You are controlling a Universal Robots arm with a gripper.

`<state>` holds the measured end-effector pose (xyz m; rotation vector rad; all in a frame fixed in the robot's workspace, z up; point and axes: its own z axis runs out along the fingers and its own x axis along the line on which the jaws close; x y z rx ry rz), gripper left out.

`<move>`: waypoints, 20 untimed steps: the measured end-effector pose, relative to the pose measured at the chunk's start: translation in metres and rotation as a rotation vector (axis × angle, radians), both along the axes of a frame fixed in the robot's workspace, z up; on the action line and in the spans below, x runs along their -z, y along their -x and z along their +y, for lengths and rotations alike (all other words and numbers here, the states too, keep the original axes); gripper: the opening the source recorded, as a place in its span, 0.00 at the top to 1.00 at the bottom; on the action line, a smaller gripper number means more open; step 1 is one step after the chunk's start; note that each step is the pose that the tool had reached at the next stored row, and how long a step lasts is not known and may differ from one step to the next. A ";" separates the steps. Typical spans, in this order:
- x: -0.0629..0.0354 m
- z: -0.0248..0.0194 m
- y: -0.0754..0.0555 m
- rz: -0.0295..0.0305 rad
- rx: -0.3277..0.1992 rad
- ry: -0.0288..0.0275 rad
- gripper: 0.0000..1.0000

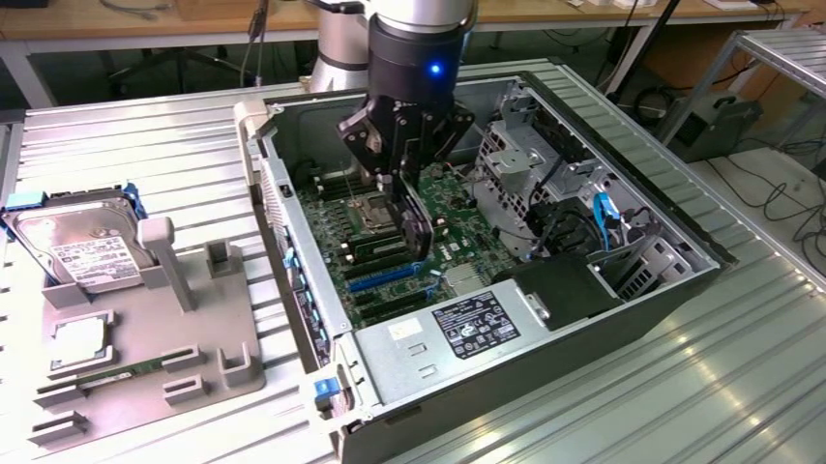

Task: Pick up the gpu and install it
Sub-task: 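Pick up the gpu and move the gpu toward the slot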

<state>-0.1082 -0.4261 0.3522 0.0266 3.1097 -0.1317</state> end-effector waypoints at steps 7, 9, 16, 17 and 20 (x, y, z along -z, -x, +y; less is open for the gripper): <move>0.0017 0.0012 -0.005 0.0000 -0.002 0.0005 0.74; 0.0021 0.0016 -0.007 0.0000 -0.003 0.0005 0.74; 0.0035 0.0027 -0.015 0.0000 -0.005 0.0007 0.74; 0.0037 0.0029 -0.016 0.0000 -0.006 0.0008 0.74; 0.0042 0.0031 -0.019 -0.0001 -0.006 0.0007 0.74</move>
